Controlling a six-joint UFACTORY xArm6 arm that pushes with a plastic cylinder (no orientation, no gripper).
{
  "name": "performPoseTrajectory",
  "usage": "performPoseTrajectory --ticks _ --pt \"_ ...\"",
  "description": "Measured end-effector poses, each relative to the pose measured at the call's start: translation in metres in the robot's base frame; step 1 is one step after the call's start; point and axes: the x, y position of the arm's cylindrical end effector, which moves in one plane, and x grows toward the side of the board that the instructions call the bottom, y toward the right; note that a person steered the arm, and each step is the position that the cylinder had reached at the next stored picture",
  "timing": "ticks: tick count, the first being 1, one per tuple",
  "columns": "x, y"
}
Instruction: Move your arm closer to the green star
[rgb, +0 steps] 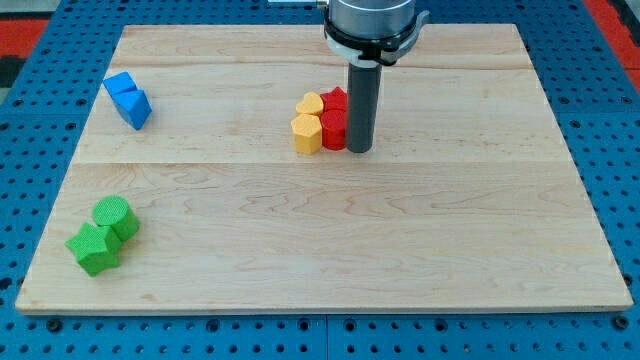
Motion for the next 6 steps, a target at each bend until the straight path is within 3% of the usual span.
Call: performPoseTrajectory --ticks 1,2,4,5,6 --pt "0.008 0.001" --pt "0.084 -0.016" --pt "0.200 -0.172" --pt "0.200 -0.220" --pt "0.200 -0.306"
